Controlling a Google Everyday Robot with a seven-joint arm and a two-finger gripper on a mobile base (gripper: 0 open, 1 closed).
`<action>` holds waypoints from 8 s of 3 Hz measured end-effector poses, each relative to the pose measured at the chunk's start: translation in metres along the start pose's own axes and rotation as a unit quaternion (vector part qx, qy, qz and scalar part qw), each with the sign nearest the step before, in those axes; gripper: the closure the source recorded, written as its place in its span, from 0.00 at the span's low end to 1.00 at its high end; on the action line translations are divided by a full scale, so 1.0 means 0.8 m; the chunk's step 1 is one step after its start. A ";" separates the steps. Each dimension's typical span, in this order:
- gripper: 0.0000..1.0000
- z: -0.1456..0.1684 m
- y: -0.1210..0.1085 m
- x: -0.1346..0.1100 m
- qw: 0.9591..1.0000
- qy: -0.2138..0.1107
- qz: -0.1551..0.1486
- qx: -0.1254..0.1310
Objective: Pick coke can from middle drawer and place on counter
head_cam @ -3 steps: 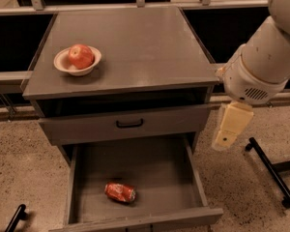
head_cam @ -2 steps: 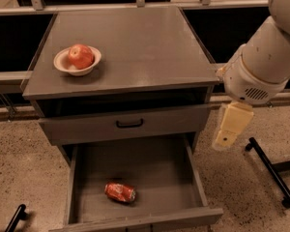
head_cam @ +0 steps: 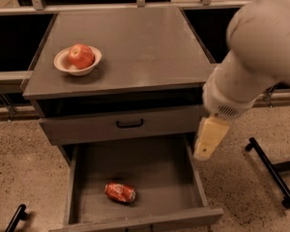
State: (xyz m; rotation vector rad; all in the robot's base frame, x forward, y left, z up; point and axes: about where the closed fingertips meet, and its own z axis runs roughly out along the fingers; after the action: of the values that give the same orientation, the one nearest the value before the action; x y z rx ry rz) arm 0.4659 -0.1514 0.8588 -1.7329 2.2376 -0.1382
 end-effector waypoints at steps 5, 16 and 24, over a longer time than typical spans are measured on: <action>0.00 0.138 0.055 -0.047 0.999 -0.031 -0.036 0.018; 0.00 0.551 0.181 -0.249 0.990 -0.114 0.003 -0.083; 1.00 0.511 0.194 -0.206 0.981 -0.152 -0.092 -0.078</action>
Offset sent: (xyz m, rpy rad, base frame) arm -0.0085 0.0206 -0.0498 0.0023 -0.0070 0.0324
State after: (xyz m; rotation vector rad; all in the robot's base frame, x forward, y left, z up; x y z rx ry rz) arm 0.4800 0.0924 0.4608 -1.8929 1.9124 0.2526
